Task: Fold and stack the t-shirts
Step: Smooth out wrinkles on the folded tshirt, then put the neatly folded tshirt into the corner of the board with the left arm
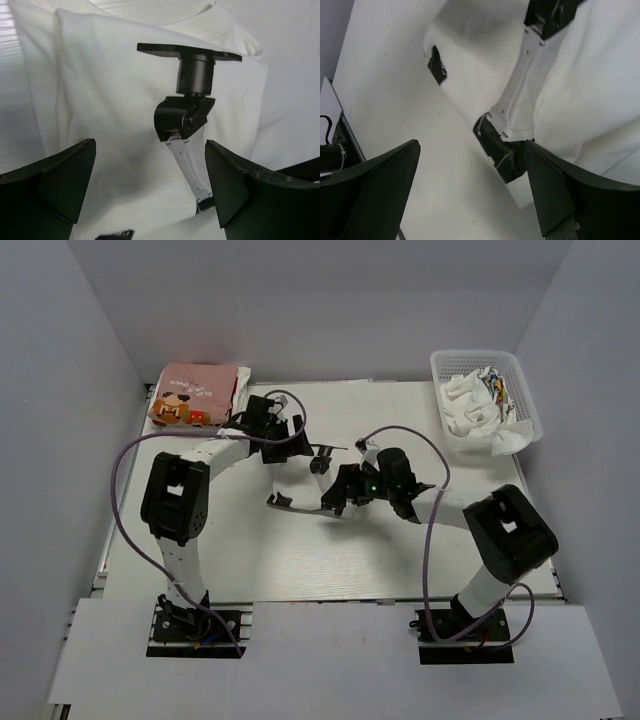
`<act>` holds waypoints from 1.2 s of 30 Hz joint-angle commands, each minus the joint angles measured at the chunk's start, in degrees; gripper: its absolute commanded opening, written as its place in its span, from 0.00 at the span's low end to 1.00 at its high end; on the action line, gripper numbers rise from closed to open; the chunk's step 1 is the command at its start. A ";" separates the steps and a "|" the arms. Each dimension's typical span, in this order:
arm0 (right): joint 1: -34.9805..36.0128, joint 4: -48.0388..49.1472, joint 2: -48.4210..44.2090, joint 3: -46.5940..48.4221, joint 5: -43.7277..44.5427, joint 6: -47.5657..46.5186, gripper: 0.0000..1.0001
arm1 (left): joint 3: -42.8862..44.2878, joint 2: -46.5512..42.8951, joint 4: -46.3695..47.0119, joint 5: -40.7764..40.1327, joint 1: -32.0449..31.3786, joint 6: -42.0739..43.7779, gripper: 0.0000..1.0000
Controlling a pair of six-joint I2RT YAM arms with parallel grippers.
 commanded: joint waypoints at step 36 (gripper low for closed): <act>-0.12 -24.59 -29.60 -1.59 20.75 -6.34 0.90 | 11.35 14.34 -14.93 -5.91 -2.85 15.61 0.00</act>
